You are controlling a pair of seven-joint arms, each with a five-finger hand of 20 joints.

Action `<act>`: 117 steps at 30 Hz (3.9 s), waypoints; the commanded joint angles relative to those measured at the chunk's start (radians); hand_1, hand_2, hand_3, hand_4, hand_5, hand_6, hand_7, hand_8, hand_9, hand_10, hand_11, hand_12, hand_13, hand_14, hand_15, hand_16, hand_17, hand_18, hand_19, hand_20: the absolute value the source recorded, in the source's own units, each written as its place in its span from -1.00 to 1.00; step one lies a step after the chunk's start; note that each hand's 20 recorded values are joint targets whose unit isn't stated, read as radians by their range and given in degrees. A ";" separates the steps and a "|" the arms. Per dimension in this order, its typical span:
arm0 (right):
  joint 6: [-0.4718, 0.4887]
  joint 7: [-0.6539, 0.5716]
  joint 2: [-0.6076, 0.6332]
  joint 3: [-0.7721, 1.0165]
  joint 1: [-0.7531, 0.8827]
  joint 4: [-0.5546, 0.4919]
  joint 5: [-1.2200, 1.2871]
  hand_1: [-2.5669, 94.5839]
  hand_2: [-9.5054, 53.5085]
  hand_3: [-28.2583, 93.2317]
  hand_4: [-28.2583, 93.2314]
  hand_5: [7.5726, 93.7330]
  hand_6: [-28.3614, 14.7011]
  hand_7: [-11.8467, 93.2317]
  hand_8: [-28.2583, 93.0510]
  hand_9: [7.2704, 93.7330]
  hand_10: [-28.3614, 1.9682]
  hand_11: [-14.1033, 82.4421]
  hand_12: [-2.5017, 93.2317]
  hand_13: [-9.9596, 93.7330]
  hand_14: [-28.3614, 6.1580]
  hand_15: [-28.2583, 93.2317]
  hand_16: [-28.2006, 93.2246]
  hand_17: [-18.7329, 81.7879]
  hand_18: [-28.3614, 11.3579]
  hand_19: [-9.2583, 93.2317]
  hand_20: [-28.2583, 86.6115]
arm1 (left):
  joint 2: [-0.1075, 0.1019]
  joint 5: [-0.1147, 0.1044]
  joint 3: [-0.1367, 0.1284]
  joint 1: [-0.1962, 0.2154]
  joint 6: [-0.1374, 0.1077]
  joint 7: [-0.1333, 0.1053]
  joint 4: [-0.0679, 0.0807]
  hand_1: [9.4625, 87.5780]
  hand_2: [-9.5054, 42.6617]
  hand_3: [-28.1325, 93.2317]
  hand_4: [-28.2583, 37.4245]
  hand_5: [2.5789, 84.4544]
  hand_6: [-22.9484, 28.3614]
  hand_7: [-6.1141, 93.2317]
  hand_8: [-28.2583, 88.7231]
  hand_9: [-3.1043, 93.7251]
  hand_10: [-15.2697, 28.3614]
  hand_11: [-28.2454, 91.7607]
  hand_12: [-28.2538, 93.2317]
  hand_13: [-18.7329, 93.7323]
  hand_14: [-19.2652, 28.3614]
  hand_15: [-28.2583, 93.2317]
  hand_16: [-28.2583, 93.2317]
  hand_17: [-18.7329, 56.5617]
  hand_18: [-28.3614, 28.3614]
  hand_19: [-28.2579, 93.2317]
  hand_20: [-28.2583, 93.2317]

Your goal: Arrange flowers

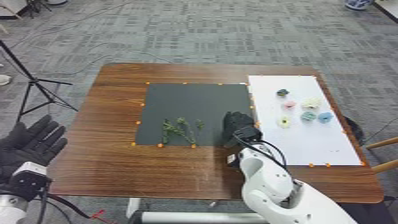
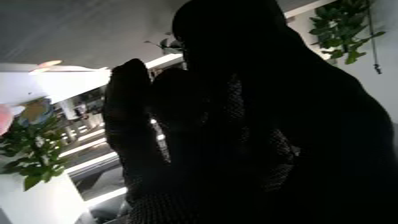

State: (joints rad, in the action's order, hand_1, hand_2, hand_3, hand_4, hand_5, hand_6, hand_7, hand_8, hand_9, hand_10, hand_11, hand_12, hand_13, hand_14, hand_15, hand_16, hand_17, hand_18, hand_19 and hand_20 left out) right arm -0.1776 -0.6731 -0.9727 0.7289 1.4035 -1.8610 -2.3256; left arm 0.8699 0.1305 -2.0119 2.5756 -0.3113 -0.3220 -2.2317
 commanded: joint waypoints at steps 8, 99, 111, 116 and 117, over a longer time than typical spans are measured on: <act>0.023 0.048 0.010 0.021 0.020 0.027 -0.003 0.35 -1.00 0.64 -1.00 0.49 0.36 0.11 -0.30 0.73 0.30 -0.29 0.15 0.52 0.09 0.60 0.30 0.02 -0.89 0.74 0.20 | 0.012 -0.006 -0.001 0.015 0.001 -0.004 -0.004 -0.54 -0.10 0.62 -0.95 -0.10 0.22 -0.68 -0.64 -0.27 0.34 -0.27 -0.31 -0.28 0.37 -0.15 -0.54 -0.58 0.39 -0.25 -0.33; -0.103 -0.044 0.111 0.344 0.189 0.158 -0.087 0.42 -1.00 0.58 -1.00 0.40 0.39 -0.40 -0.76 0.58 0.32 -0.52 -0.37 0.47 0.14 0.70 0.11 -0.06 -0.75 0.66 0.19 | 0.032 0.004 -0.016 0.028 -0.006 0.010 -0.015 -0.54 -0.08 0.61 -0.95 -0.10 0.23 -0.67 -0.64 -0.27 0.34 -0.27 -0.31 -0.27 0.37 -0.14 -0.54 -0.58 0.39 -0.25 -0.33; -0.336 -0.023 0.127 0.293 0.134 0.111 -0.190 0.50 -1.00 0.57 -1.00 0.63 0.46 -0.36 -0.52 0.89 0.45 -0.56 -0.20 0.63 0.20 0.75 0.03 0.03 -0.69 0.70 0.22 | 0.037 0.007 -0.014 0.030 0.000 0.005 -0.016 -0.54 -0.08 0.62 -0.95 -0.10 0.23 -0.67 -0.64 -0.27 0.34 -0.27 -0.31 -0.27 0.37 -0.14 -0.54 -0.58 0.39 -0.25 -0.33; -0.283 0.006 0.137 0.299 0.112 0.025 -0.124 0.49 -1.00 0.57 -1.00 0.64 0.47 -0.37 -0.51 0.89 0.45 -0.56 -0.19 0.63 0.20 0.76 0.04 0.04 -0.69 0.70 0.22 | 0.034 0.007 -0.013 0.025 -0.002 0.009 -0.015 -0.54 -0.08 0.62 -0.95 -0.10 0.23 -0.68 -0.64 -0.27 0.34 -0.27 -0.31 -0.27 0.37 -0.14 -0.55 -0.58 0.39 -0.25 -0.33; -0.278 0.017 0.139 0.304 0.113 0.006 -0.093 0.50 -1.00 0.57 -1.00 0.64 0.46 -0.37 -0.51 0.89 0.45 -0.56 -0.19 0.63 0.20 0.76 0.04 0.04 -0.69 0.71 0.22 | 0.034 0.007 -0.014 0.025 -0.003 0.009 -0.015 -0.54 -0.08 0.62 -0.95 -0.10 0.23 -0.68 -0.64 -0.27 0.34 -0.27 -0.31 -0.27 0.37 -0.14 -0.55 -0.58 0.39 -0.25 -0.33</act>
State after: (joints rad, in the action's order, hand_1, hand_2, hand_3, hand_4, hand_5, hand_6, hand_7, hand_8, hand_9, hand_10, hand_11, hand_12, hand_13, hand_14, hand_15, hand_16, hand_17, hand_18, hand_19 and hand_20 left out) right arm -0.5048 -0.7036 -0.8483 1.0145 1.5473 -1.7344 -2.4905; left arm 0.9006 0.1316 -2.0251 2.5946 -0.3125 -0.3183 -2.2401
